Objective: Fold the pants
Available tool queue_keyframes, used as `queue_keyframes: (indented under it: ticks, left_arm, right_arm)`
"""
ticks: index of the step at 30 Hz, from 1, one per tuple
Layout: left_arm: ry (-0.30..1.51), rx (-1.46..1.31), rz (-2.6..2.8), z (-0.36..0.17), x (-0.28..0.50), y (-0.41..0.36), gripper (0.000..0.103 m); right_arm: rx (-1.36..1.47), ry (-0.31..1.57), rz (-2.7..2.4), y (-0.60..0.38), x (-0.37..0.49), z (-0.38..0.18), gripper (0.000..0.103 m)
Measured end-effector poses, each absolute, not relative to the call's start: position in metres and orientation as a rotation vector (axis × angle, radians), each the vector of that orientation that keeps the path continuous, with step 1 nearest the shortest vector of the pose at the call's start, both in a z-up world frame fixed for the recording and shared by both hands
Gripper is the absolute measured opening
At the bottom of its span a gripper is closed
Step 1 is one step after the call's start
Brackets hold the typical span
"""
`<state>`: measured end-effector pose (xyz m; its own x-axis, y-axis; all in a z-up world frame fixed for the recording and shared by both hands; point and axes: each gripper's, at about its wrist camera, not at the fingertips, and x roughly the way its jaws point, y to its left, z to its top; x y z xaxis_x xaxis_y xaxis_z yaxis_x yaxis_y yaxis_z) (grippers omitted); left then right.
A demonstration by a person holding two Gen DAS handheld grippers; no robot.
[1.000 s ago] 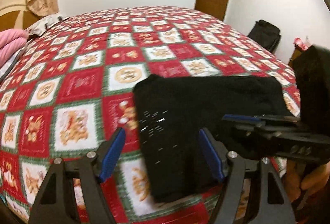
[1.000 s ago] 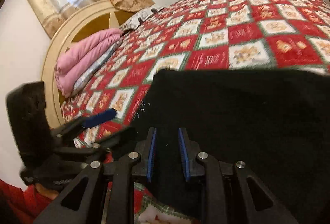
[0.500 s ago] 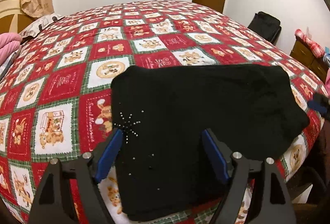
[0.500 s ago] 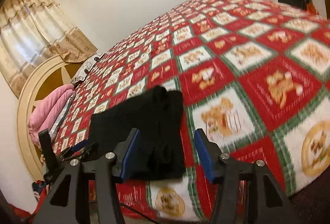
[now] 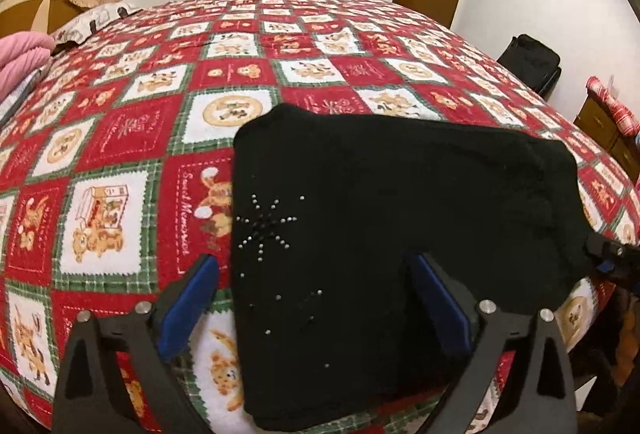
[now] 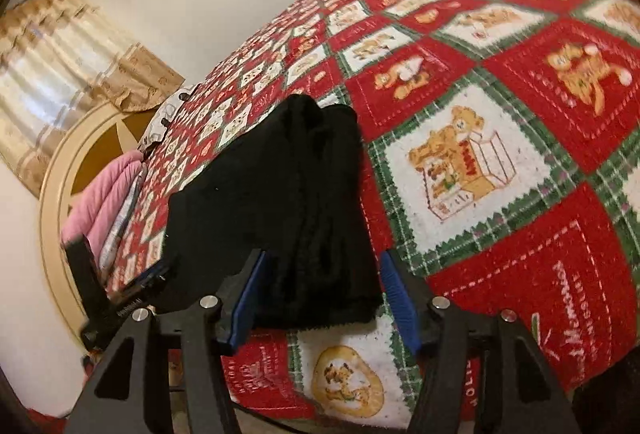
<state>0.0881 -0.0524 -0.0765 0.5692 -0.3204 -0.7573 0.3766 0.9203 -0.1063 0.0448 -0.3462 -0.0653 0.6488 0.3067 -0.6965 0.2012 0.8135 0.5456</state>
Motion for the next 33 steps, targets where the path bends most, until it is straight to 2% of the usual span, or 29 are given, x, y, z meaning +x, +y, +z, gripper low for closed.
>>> queue_keyframes:
  ticks: [7, 14, 23, 26, 33]
  left_arm:
    - [0.888, 0.051, -0.405, -0.078, 0.09, -0.051, 0.102]
    - [0.885, 0.049, -0.402, -0.078, 0.09, -0.052, 0.102]
    - [0.89, 0.069, -0.388, -0.077, 0.091, -0.053, 0.103]
    - [0.885, 0.08, -0.389, -0.077, 0.09, -0.053, 0.103]
    - [0.897, 0.062, -0.396, -0.078, 0.092, -0.053, 0.103]
  right_arm:
    - [0.809, 0.958, 0.147, -0.345, 0.029, -0.087, 0.06]
    - [0.87, 0.846, 0.211, -0.352, 0.031, -0.084, 0.06]
    - [0.523, 0.867, 0.128, -0.328, 0.047, -0.05, 0.06]
    - [0.497, 0.797, 0.034, -0.343, 0.06, -0.054, 0.06]
    - [0.554, 0.867, 0.16, -0.331, 0.075, -0.07, 0.062]
